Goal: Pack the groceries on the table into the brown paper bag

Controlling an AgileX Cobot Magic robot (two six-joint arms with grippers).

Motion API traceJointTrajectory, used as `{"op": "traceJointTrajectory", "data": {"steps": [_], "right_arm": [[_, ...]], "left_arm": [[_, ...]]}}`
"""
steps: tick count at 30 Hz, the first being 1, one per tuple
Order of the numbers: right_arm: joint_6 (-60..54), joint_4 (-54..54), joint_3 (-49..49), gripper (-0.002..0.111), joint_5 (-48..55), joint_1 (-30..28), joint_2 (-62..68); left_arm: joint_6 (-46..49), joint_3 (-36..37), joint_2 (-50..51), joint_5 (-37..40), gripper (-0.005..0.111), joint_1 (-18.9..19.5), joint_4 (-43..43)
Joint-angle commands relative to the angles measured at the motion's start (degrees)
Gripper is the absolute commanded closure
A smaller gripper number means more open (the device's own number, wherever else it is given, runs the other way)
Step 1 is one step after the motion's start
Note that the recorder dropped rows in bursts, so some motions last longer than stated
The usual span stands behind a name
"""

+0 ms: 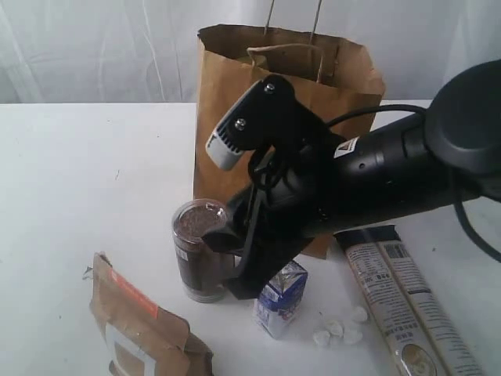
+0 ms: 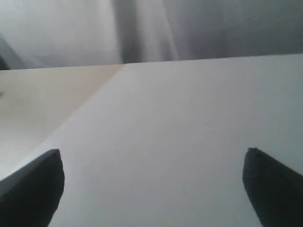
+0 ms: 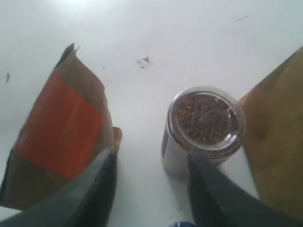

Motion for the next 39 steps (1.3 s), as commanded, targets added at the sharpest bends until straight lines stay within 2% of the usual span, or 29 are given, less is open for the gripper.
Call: {"op": "traceJointTrajectory", "data": {"steps": [1,5,7,9,10,13,17,20,23,26,29,30,33,35,36,37,38,39], "right_arm": [[-0.6,0.4,-0.2,0.05,-3.2,1.7,-0.1],[-0.2,0.4,-0.2,0.047,-4.0,1.8,-0.1],[-0.2,0.4,-0.2,0.047,-4.2,1.8,0.0],[-0.1,0.4,-0.2,0.047,-4.2,1.8,0.2],[0.1,0.4,-0.2,0.047,-4.2,1.8,0.2],[1.5,0.4,-0.2,0.047,-3.7,1.8,0.2],[1.9,0.4,-0.2,0.047,-3.6,1.8,0.2],[2.2,0.4,-0.2,0.047,-3.7,1.8,0.2],[3.8,0.4,-0.2,0.047,-3.7,1.8,0.2],[6.2,0.4,-0.2,0.047,-3.6,1.8,0.2],[7.5,0.4,-0.2,0.047,-2.7,1.8,0.2],[7.6,0.4,-0.2,0.047,-2.4,1.8,0.2],[7.6,0.4,-0.2,0.047,-1.2,1.8,0.2],[7.7,0.4,-0.2,0.047,-0.9,1.8,0.2],[7.7,0.4,-0.2,0.047,-0.8,1.8,0.2],[7.7,0.4,-0.2,0.047,-0.8,1.8,0.2],[7.7,0.4,-0.2,0.047,-0.8,1.8,0.2],[7.7,0.4,-0.2,0.047,-0.7,1.8,0.2]], "left_arm": [[-11.3,0.2,-0.1,23.8,0.002,0.1,0.5],[-22.5,0.1,0.3,35.6,0.002,0.1,2.7],[-25.4,0.1,0.3,36.8,0.002,0.1,2.7],[-24.2,0.1,0.3,36.0,0.004,0.1,1.9],[-19.5,0.1,0.3,36.0,0.005,0.1,2.8],[-12.9,-0.6,0.3,36.3,0.012,0.1,9.9],[-12.7,-2.1,0.3,42.6,0.022,0.1,14.9],[-13.3,-2.5,0.3,49.6,0.029,0.1,14.9],[-14.4,-2.5,0.3,51.9,0.036,0.1,13.7],[-14.5,-2.7,0.3,53.0,0.058,0.1,14.0],[-17.9,-2.7,0.3,50.6,0.099,0.1,8.6],[-18.5,-2.7,0.3,48.4,0.106,0.1,5.6],[-25.3,-2.7,0.3,38.7,0.106,0.1,-1.1],[-30.1,-2.0,0.3,37.6,0.107,0.1,-1.1],[-31.9,-1.4,0.3,38.1,0.107,0.1,2.2],[-31.9,-0.5,0.3,40.1,0.107,0.1,9.9],[-31.7,1.1,0.3,43.7,0.107,0.1,29.1],[-30.7,1.7,0.3,45.2,0.107,0.1,37.3]]}}
